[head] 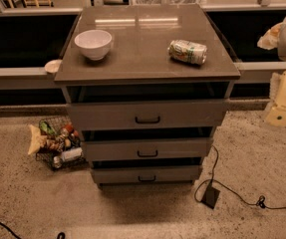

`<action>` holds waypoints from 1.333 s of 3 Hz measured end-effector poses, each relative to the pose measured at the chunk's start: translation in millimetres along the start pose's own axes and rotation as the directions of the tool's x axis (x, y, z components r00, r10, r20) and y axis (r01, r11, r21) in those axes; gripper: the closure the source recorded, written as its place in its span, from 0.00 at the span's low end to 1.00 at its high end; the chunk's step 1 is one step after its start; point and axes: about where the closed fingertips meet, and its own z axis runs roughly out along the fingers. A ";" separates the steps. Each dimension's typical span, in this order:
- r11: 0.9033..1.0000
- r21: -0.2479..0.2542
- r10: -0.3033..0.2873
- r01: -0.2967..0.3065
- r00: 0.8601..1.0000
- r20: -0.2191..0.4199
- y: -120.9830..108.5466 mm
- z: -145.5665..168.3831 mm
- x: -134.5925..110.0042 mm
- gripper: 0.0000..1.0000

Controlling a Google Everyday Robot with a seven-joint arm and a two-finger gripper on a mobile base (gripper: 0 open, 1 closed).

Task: Open middle drawer

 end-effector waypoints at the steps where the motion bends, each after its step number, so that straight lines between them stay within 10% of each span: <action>1: 1.000 0.008 -0.007 0.007 1.000 0.001 -0.2 3.4 -0.9 0.00; 4: 0.991 -0.089 -0.094 0.103 0.990 0.105 14.8 121.3 -1.4 0.00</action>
Offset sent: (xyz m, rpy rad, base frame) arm 0.0210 0.0152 -0.0958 0.0301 0.0547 0.1251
